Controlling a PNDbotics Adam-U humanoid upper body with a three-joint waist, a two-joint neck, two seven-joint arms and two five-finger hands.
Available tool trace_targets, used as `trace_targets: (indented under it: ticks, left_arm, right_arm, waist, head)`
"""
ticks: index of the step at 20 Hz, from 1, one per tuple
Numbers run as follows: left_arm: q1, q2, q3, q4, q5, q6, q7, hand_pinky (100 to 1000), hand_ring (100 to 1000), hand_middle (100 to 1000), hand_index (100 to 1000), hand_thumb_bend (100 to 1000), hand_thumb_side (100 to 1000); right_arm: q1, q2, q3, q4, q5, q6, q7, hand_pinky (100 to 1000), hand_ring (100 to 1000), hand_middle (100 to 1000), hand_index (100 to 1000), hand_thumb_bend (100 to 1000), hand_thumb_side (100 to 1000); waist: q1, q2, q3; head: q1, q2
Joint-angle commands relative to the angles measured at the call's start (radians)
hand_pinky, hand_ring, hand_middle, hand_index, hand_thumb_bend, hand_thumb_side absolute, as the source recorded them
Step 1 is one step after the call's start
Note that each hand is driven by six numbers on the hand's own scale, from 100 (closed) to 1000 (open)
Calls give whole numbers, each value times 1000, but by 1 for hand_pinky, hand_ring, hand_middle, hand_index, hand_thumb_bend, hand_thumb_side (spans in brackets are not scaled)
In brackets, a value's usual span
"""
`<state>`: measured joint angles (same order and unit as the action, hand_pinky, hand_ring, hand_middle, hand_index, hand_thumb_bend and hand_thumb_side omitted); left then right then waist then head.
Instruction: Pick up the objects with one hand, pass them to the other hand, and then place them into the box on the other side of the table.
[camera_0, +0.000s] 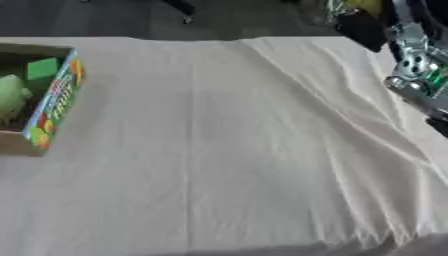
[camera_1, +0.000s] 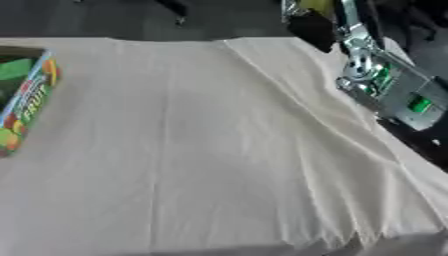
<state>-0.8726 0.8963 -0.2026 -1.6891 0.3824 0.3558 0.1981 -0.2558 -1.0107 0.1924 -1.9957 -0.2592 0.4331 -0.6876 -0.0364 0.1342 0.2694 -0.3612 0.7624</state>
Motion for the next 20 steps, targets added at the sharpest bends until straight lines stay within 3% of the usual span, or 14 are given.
trace_targets:
  ticks: [1, 10, 20]
  left_arm:
    - [-42, 19, -12, -11, -3, 7, -28, 871, 776, 722, 817, 100, 713]
    - [-131, -23, -78, -3, -42, 31, -103, 868, 777, 724, 818, 100, 715]
    - [-240, -88, -156, 23, -87, 54, -173, 862, 779, 729, 820, 100, 711]
  right_arm:
    - [-14, -14, 6, -4, 1, 233, -219, 626, 497, 438, 543, 100, 433]
    - [-16, 17, 57, -4, -8, 222, -219, 634, 501, 438, 543, 100, 426]
    - [-17, 37, 116, -4, -26, 188, -219, 622, 500, 437, 542, 100, 419]
  waist:
    - [6, -9, 7]
    - [11, -4, 20]
    - [22, -3, 43]
  head:
    - [-25, -8]
    - [-40, -18]
    - [-17, -38]
